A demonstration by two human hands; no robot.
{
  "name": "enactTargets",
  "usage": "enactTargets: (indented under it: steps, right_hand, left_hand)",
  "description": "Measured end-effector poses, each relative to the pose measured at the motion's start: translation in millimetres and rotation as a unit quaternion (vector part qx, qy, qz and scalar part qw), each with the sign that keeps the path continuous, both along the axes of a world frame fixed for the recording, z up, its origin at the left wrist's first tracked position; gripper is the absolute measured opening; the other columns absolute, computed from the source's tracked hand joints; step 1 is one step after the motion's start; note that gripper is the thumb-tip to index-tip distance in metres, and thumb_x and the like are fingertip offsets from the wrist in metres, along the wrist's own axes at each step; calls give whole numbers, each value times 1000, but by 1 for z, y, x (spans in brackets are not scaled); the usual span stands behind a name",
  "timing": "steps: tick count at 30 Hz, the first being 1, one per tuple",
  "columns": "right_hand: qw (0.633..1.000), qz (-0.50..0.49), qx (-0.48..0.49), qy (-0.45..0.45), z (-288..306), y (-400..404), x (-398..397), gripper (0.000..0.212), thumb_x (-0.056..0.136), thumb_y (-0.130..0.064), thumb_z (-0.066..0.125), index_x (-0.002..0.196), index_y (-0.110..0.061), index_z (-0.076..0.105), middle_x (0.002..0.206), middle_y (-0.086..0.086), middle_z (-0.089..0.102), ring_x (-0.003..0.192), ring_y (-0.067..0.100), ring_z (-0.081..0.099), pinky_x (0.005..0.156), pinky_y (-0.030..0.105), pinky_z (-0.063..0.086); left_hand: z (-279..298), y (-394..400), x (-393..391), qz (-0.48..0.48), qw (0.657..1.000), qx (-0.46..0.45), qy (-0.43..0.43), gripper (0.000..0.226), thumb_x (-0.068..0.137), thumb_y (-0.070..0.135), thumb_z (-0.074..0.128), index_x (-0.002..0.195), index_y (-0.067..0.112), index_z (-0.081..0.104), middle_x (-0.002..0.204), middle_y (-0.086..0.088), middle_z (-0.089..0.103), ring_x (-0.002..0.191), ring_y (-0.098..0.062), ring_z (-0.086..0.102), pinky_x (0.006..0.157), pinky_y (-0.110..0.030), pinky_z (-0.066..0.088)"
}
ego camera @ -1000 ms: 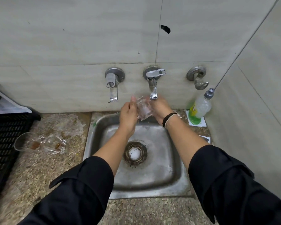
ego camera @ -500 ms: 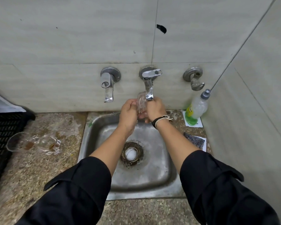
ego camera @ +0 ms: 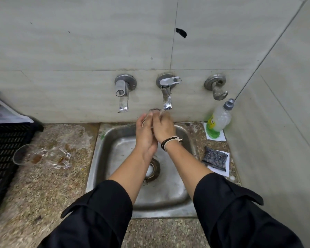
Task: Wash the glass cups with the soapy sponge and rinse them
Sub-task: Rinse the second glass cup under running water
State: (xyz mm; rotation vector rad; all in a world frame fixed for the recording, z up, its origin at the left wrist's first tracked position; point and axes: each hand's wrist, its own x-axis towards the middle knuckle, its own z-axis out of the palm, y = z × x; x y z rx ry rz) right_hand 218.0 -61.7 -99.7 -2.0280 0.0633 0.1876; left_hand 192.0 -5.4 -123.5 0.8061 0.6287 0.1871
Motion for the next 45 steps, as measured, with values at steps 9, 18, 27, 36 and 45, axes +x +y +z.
enactTargets:
  steps: [9,18,27,36,45]
  right_hand:
    - [994,-7,67,86,-5,-24,12,48,73,-60,70,94,-17,66,81,2,73,74,21,69,73,38,58]
    - [999,-29,5,-41,-12,-44,-6,28,93,-31,60,70,-15,56,59,-5,52,57,14,46,50,22,32]
    - [994,-30,52,-91,4,-44,8,20,94,-32,56,88,-14,61,82,1,63,76,17,57,61,30,40]
    - [952,83,-109,-272,-13,-49,-14,23,94,-29,44,95,-6,49,93,12,45,71,30,48,57,37,34]
    - [964,-9,-90,-249,-22,-44,-14,19,93,-23,49,97,-4,51,98,12,46,72,20,43,60,35,32]
  left_hand:
    - [3,26,1,-56,993,102,11,19,102,1,53,97,10,69,93,-7,71,85,-19,65,81,-31,55]
    - [22,49,9,-299,858,419,-2,19,100,6,60,91,13,75,92,-9,75,79,-11,64,74,-28,53]
    - [11,25,6,-148,988,-51,-14,25,86,12,66,109,12,76,113,-10,68,101,-27,60,80,-37,49]
    - [17,26,10,-149,934,317,78,23,88,14,72,65,16,74,67,-8,66,61,-21,59,57,-28,49]
    - [11,16,-1,-160,982,76,60,23,102,1,48,118,-4,63,94,-12,71,72,-16,67,59,-26,53]
